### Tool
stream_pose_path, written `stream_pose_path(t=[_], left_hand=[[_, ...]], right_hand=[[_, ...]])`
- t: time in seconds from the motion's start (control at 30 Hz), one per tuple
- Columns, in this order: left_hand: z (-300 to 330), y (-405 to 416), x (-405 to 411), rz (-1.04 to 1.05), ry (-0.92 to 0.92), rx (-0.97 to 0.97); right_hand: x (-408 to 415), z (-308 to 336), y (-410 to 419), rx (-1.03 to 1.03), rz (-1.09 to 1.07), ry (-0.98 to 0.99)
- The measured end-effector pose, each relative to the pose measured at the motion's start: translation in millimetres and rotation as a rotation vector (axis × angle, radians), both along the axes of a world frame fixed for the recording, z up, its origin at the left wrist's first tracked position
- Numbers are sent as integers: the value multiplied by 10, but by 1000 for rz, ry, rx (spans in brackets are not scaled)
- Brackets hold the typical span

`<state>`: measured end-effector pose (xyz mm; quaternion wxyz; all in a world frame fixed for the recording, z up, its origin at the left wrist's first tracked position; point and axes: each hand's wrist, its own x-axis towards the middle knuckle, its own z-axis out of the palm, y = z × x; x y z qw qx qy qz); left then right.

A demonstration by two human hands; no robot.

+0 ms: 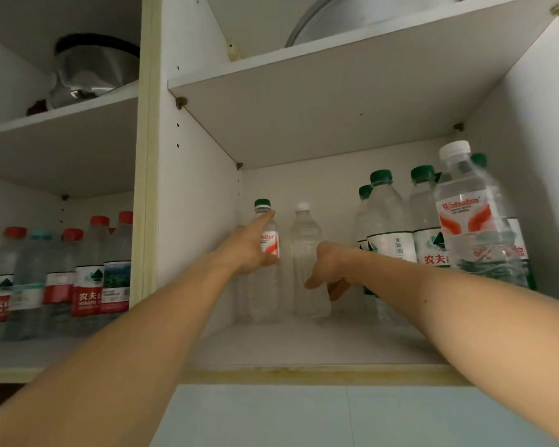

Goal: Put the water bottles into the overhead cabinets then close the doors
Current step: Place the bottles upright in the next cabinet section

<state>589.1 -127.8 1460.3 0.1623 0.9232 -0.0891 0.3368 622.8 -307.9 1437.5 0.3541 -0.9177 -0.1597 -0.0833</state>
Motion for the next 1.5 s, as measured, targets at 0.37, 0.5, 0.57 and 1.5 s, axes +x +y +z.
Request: stream_pose_path(t=[0.37, 0.5, 0.57, 1.5], left_hand=[[-204, 37, 396, -26, -66, -112], [-256, 52, 449, 12, -86, -48], [-285, 68, 420, 43, -91, 36], [-312, 34, 118, 775, -156, 887]], right_hand=[[97, -33, 57, -59, -6, -62], [127, -27, 51, -68, -3, -80], [124, -29, 53, -87, -4, -97], [90, -109, 79, -338, -59, -312]])
